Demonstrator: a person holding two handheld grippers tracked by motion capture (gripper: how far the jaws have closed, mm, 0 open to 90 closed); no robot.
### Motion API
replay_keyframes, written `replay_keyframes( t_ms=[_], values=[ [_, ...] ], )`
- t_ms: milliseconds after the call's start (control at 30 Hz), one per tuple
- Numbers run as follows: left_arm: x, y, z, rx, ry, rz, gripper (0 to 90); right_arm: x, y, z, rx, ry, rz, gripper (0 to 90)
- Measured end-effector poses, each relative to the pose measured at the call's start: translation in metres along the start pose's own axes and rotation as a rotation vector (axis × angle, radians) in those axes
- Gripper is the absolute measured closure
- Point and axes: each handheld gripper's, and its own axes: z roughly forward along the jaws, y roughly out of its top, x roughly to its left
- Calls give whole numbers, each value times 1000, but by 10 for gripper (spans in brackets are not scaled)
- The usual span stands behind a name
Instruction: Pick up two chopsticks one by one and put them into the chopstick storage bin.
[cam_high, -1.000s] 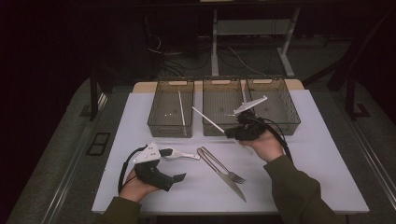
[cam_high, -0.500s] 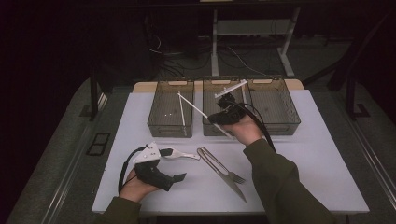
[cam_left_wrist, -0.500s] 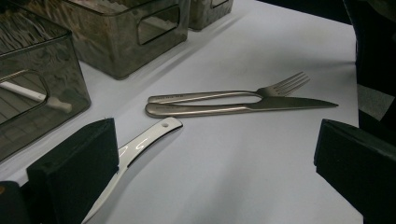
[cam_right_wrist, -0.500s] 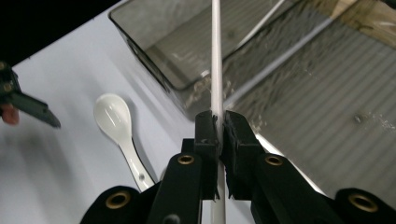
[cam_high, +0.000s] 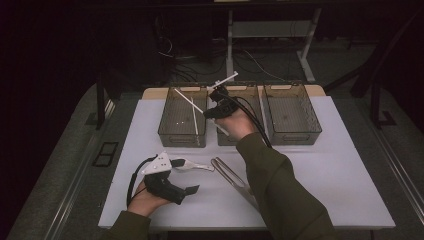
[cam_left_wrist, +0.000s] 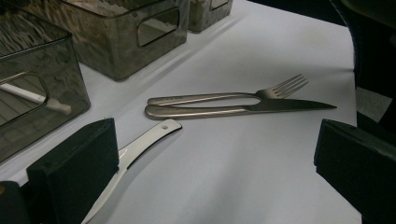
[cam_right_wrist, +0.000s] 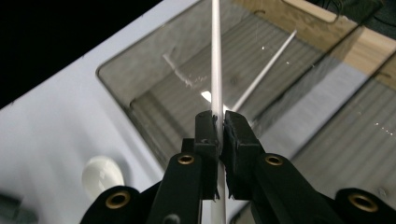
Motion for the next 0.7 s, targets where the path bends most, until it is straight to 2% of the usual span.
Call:
replay_keyframes(
  t_ms=[367,700],
  values=[
    [0,0,0,-1,-8,-9,0,7,36,38,-8,-12,23,842],
    [1,0,-1,-7,-15,-11,0,11,40,70,8,-15,48,842]
  ],
)
